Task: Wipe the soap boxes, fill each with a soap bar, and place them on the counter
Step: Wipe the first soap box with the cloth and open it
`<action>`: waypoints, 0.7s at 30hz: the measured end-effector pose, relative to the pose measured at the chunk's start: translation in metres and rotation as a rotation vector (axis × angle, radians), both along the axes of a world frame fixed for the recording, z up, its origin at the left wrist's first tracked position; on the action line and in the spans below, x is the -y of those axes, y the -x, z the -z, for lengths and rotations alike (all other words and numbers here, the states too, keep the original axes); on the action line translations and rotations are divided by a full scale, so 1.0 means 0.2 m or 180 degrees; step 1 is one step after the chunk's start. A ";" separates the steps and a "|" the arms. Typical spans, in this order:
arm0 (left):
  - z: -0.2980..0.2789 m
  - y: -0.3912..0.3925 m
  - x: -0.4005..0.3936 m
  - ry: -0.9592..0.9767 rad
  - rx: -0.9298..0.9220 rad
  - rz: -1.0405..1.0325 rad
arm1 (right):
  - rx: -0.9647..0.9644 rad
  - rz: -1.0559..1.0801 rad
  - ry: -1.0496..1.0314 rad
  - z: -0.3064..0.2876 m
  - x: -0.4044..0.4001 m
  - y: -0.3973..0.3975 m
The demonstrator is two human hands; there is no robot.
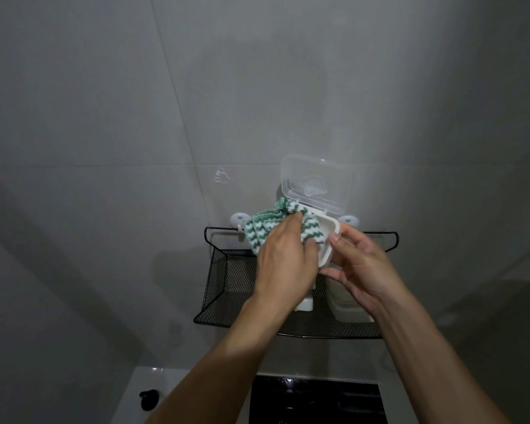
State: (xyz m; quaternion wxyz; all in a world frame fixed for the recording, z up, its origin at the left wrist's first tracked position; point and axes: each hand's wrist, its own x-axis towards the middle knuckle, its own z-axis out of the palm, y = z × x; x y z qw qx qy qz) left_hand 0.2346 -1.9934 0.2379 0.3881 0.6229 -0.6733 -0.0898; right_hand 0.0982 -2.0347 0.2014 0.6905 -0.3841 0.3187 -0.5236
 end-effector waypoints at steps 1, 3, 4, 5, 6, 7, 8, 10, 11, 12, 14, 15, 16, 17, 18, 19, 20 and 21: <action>-0.01 0.00 0.00 -0.0022 -0.0063 0.0066 | 0.0014 -0.0016 0.0007 0.00 0.00 0.01; -0.03 0.00 0.00 -0.0046 -0.0159 0.0192 | 0.0047 -0.0049 0.0021 -0.01 0.01 0.02; -0.04 0.01 0.00 -0.0049 -0.0176 0.0248 | 0.0060 -0.0068 0.0038 -0.01 0.02 0.02; -0.04 0.01 0.00 -0.0049 -0.0166 0.0295 | 0.0065 -0.0089 0.0061 -0.02 0.02 0.02; -0.03 0.01 0.00 -0.0051 -0.0145 0.0335 | 0.0061 -0.0114 0.0083 -0.02 0.02 0.02; -0.03 0.00 0.00 -0.0052 -0.0134 0.0371 | 0.0050 -0.0142 0.0098 -0.02 0.02 0.02; -0.03 0.00 0.00 -0.0048 -0.0151 0.0409 | 0.0036 -0.0169 0.0109 -0.03 0.02 0.02; -0.03 -0.01 0.01 -0.0049 -0.0233 0.0525 | 0.0023 -0.0194 0.0120 -0.03 0.03 0.03; -0.03 -0.02 0.01 -0.0064 -0.0279 0.0599 | 0.0032 -0.0196 0.0114 -0.04 0.04 0.03; -0.03 -0.02 0.01 -0.0083 -0.0312 0.0673 | 0.0054 -0.0205 0.0107 -0.05 0.04 0.03; -0.03 -0.02 0.01 -0.0113 -0.0320 0.0798 | 0.0127 -0.0253 0.0109 -0.06 0.05 0.04; -0.03 -0.03 0.01 -0.0128 -0.0325 0.0854 | 0.0154 -0.0278 0.0119 -0.06 0.05 0.05; -0.04 -0.03 0.01 -0.0138 -0.0337 0.0917 | 0.0169 -0.0296 0.0133 -0.07 0.06 0.05; -0.04 -0.04 0.02 -0.0137 -0.0338 0.0992 | 0.0179 -0.0308 0.0151 -0.07 0.06 0.06; -0.05 -0.05 0.02 -0.0128 -0.0322 0.1065 | 0.0190 -0.0312 0.0165 -0.07 0.06 0.06; -0.06 -0.05 0.03 -0.0121 -0.0293 0.1117 | 0.0201 -0.0307 0.0171 -0.07 0.07 0.06; -0.07 -0.05 0.03 -0.0115 -0.0253 0.1142 | 0.0226 -0.0297 0.0174 -0.08 0.07 0.07; -0.08 -0.05 0.04 -0.0103 -0.0206 0.1149 | 0.0267 -0.0287 0.0172 -0.08 0.08 0.07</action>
